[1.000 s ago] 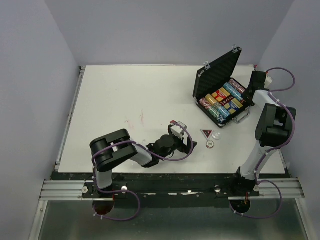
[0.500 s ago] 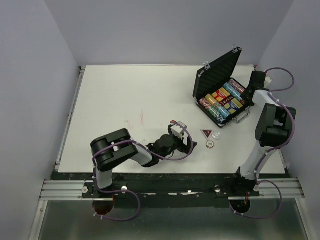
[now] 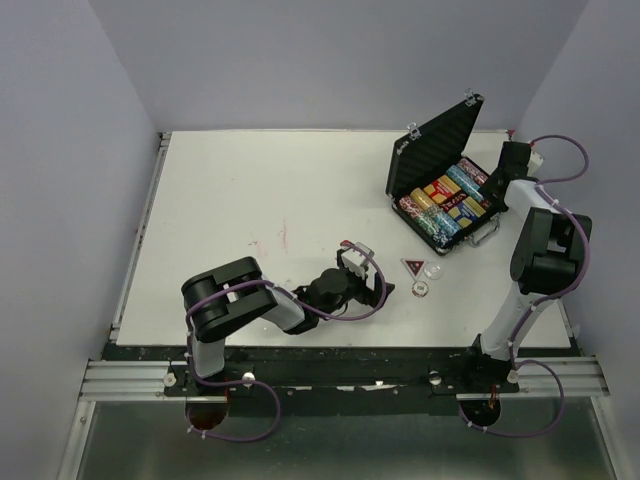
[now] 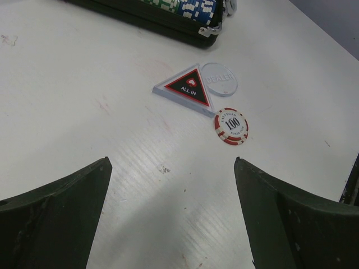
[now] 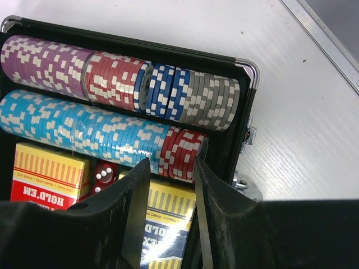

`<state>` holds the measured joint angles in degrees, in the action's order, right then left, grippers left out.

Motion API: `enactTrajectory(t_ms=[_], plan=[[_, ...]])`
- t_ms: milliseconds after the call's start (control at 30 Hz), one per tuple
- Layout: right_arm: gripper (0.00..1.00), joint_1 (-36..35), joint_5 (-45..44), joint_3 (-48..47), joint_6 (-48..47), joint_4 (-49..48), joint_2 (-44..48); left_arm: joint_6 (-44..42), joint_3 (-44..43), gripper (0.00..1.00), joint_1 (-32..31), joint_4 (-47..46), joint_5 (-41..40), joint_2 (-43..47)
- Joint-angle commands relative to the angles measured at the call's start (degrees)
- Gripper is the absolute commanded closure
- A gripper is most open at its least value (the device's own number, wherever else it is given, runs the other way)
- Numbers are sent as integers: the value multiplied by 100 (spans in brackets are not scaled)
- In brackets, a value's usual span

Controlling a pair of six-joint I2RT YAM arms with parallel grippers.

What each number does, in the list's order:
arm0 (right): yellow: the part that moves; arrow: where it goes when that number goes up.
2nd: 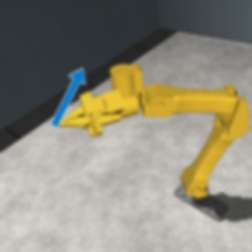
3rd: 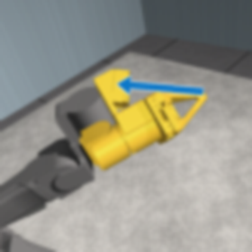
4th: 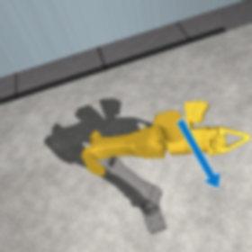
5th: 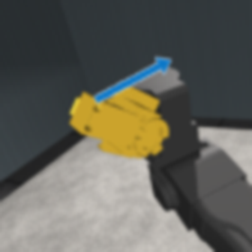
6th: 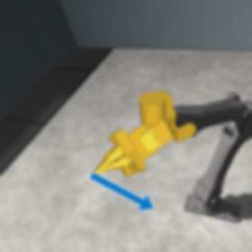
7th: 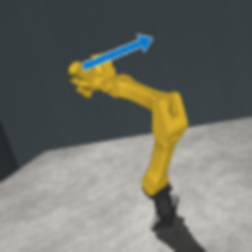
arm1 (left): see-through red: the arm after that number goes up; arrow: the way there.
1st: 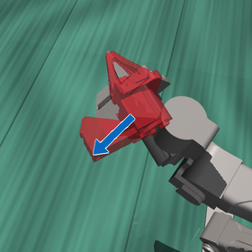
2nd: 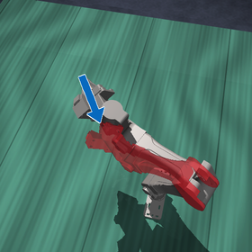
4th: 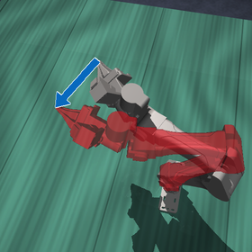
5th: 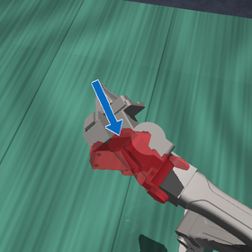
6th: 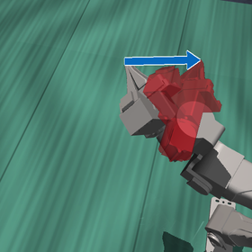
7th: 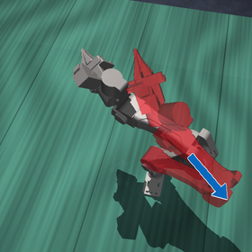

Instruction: Pack up texas hold em set

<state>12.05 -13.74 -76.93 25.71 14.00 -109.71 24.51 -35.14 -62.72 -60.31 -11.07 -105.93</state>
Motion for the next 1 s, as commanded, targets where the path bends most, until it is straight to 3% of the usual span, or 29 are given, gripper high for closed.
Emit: enactTrajectory(t_ms=[0,267,600,967], plan=[[53,-19,64,-42,39,121,240,19,-81,1,14,-200,114,-59],[38,-10,292,186,-14,-2,705,-51,-292,2,-82,265,-87,20],[34,-28,1285,1293,250,-213,2259,-491,-2206,7,-812,3269,-976,-217],[26,-28,1743,2428,320,-152,4070,-483,-4193,15,-1137,5538,-1240,-1254]])
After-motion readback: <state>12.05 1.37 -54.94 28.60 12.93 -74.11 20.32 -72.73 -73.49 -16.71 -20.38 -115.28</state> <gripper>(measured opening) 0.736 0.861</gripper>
